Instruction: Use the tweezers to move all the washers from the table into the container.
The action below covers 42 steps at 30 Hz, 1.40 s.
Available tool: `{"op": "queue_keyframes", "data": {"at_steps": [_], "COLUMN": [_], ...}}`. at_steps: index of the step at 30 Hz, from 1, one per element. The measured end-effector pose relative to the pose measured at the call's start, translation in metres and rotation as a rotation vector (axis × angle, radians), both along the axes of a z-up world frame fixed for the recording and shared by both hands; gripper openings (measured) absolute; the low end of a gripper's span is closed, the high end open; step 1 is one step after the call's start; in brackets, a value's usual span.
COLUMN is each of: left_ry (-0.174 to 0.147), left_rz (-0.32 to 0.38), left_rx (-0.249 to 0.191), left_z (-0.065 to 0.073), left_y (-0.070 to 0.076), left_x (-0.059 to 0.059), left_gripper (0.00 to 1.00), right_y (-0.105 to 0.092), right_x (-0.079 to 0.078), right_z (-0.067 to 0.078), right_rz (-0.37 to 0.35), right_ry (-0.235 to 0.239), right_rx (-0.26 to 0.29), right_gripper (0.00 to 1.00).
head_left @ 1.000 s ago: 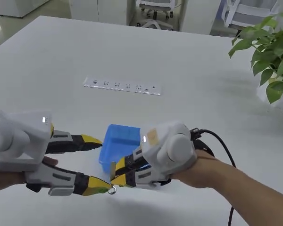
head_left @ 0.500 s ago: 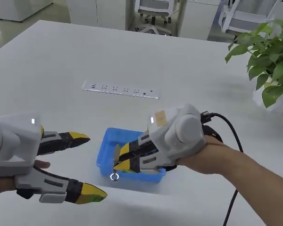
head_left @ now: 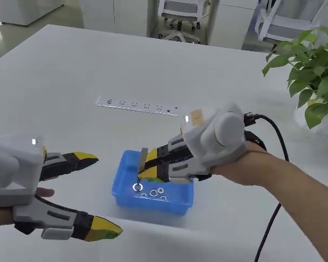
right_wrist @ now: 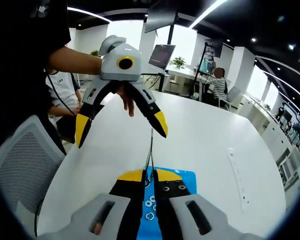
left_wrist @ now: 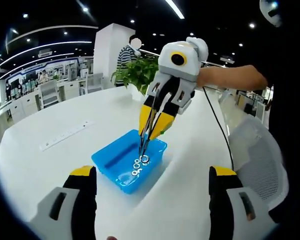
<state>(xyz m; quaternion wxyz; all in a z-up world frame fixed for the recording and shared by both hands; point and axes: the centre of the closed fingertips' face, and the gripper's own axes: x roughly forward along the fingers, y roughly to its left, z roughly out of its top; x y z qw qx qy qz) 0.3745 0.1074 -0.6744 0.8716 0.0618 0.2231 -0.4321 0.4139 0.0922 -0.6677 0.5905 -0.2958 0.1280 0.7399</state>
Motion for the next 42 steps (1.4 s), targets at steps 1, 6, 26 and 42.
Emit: {"op": "queue_keyframes", "data": {"at_steps": [1,6,26,42], "left_ry": [-0.001,0.000,0.001,-0.024], "left_rz": [0.001,0.004,0.011,-0.037], "left_rx": [0.001,-0.006,-0.012,0.001], "left_z": [0.000,0.001,0.002,0.001], "left_y": [0.000,0.001,0.003,-0.011], "left_x": [0.000,0.002,0.015,0.034], "left_gripper": [0.99,0.99,0.99,0.81], "right_y": [0.000,0.001,0.005,-0.004], "right_x": [0.002,0.010,0.028,0.028], "right_z": [0.000,-0.003,-0.038,-0.072], "right_rz": [-0.002,-0.011,-0.018,-0.030], "right_ry": [-0.001,-0.007,-0.003,0.024], "right_rx": [0.000,-0.002,-0.039,-0.087], "right_gripper": [0.07,0.08,0.08,0.08]}}
